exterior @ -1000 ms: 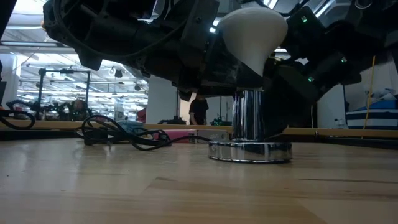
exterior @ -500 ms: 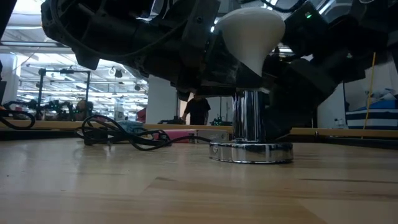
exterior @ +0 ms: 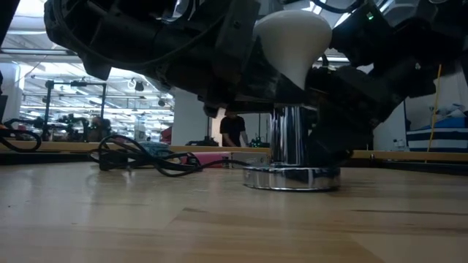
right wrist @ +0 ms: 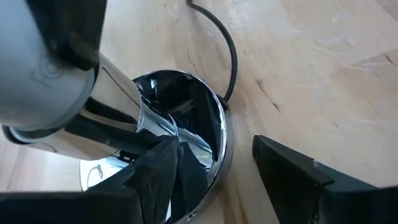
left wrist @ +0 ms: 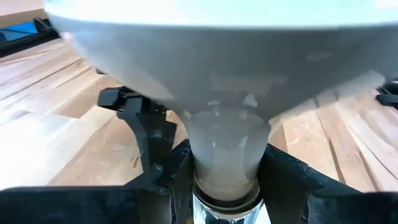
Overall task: Screw lightbulb
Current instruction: Remove the white lightbulb from the silver desk lamp
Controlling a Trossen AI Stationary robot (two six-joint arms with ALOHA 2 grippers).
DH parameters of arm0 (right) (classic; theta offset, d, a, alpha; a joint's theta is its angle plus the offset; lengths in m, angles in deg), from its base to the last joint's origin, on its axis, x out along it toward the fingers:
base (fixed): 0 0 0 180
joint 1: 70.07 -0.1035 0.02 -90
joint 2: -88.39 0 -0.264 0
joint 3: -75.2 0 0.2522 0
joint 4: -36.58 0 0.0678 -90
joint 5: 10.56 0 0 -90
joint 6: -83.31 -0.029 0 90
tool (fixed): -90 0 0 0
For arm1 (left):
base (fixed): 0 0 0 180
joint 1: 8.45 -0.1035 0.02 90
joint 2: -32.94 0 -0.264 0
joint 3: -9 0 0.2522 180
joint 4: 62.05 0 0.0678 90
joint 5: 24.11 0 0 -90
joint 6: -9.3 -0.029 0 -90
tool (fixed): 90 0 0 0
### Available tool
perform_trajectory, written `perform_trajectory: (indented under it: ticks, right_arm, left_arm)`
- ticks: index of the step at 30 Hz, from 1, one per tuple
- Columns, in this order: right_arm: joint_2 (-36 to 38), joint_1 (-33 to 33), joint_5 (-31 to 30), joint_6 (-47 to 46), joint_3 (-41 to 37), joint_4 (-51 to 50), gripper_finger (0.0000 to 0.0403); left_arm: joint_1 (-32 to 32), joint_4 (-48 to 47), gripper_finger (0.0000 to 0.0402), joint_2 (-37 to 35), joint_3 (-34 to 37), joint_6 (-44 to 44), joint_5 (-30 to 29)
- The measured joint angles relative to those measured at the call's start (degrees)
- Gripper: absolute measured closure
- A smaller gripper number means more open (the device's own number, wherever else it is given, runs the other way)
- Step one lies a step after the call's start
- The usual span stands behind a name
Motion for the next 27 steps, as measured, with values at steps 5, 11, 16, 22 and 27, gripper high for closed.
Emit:
perform_trajectory:
  ticks: [5, 11, 16, 22, 27]
  right_arm:
    - [-0.1, -0.1, -0.1, -5.9, -0.1, 1.0, 0.0178]
    - [-0.1, -0.4, -3.0, -10.7, -0.1, 1.0, 0.0178]
    - [-0.1, -0.5, -8.2, -9.5, -0.1, 0.9, 0.0178]
    - [-0.1, -0.7, -18.5, -1.6, 0.0, 1.5, 0.0178]
    - [0.0, -0.4, -22.8, 0.4, 0.0, 1.6, 0.0178]
  left_arm:
    - [0.0, 0.1, 0.0261, 0.0, 0.0, 0.4, -2.0]
    - [0.0, 0.2, 0.0261, 0.0, 0.1, 0.3, -3.6]
    - [0.3, 0.0, 0.0261, -0.1, 0.1, 0.3, -5.1]
    - [2.3, -0.2, 0.0261, -0.1, 0.2, -2.4, -5.8]
    - [4.0, -0.1, 0.0261, 0.0, 0.1, -3.6, -4.3]
